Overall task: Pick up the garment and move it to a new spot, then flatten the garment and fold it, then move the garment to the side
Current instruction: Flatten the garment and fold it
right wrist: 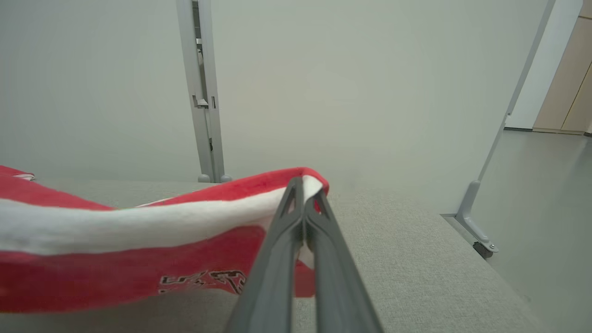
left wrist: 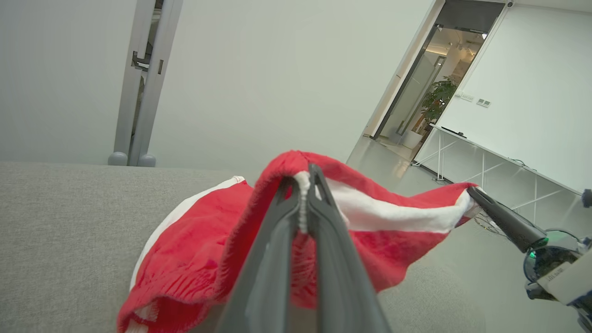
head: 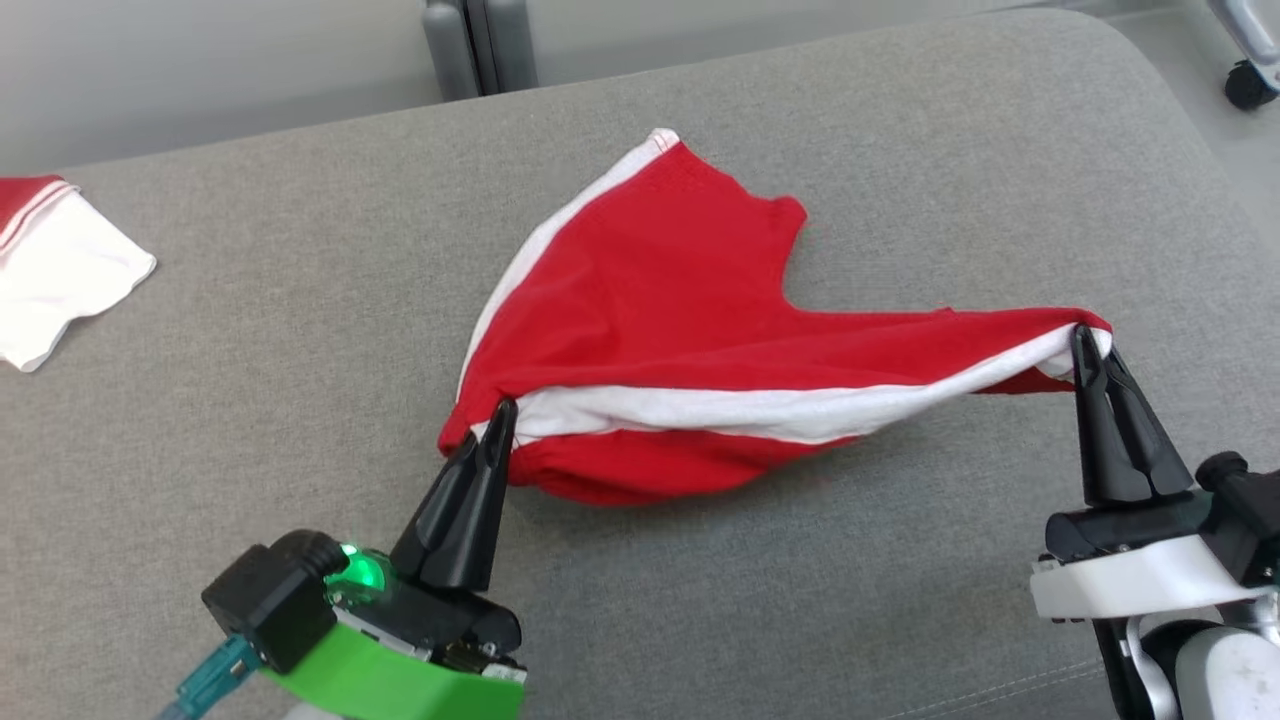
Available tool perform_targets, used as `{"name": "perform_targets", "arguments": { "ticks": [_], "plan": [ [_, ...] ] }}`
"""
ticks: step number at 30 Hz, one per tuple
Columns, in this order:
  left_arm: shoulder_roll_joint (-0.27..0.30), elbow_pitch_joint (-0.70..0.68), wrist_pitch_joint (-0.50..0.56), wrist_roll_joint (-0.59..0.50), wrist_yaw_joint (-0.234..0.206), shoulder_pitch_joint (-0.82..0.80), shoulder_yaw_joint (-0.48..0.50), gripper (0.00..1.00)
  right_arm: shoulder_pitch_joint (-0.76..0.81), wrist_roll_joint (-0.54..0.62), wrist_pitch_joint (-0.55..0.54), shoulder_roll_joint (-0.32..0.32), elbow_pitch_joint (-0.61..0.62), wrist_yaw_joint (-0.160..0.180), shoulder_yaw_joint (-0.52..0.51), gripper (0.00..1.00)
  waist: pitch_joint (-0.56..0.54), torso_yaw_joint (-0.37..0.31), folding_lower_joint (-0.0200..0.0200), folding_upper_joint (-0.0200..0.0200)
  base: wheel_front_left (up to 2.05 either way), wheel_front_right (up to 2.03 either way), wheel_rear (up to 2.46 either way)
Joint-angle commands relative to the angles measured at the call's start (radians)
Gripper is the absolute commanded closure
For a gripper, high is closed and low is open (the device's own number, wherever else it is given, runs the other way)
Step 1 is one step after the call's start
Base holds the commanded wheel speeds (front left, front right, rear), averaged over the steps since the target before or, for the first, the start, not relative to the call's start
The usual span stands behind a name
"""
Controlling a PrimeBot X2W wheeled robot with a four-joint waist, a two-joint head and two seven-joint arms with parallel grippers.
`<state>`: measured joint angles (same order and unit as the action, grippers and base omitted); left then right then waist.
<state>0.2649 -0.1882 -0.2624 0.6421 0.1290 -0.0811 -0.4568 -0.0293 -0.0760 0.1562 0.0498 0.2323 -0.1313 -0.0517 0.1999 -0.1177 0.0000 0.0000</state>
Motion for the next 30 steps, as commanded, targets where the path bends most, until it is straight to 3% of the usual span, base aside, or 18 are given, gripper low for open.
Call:
{"name": "perform_targets", "arguments": {
  "ticks": [1, 4, 10, 16, 30],
  "plan": [
    [-0.006, -0.008, -0.003, 0.004, 0.003, 0.030, 0.005, 1.00, 0.024, 0.003, -0.016, 0.002, 0.030, 0.001, -0.005, 1.00, -0.030, -0.003, 0.0000, 0.0000, 0.00, 0.00, 0.00],
    [-0.026, -0.004, -0.003, 0.024, 0.003, 0.076, 0.002, 1.00, 0.051, 0.012, -0.060, 0.002, 0.065, 0.001, -0.016, 1.00, -0.031, 0.006, 0.0000, 0.0000, 0.00, 0.00, 0.00],
    [-0.058, 0.077, -0.001, 0.066, 0.003, 0.074, -0.035, 1.00, -0.008, 0.025, -0.060, 0.002, -0.023, 0.001, -0.002, 1.00, -0.009, 0.041, 0.0000, 0.0000, 0.00, 0.00, 0.00],
    [-0.104, 0.186, 0.000, 0.123, 0.003, 0.027, -0.035, 1.00, -0.157, 0.047, -0.046, 0.011, -0.183, 0.001, 0.031, 1.00, 0.027, 0.082, 0.0000, 0.0000, 0.00, 0.00, 0.00],
    [-0.204, 0.356, -0.002, 0.195, 0.003, -0.166, 0.043, 1.00, -0.660, 0.055, -0.046, 0.132, -0.637, 0.001, 0.210, 1.00, 0.139, 0.202, 0.0000, 0.0000, 0.00, 0.00, 0.00]
  ]
}}
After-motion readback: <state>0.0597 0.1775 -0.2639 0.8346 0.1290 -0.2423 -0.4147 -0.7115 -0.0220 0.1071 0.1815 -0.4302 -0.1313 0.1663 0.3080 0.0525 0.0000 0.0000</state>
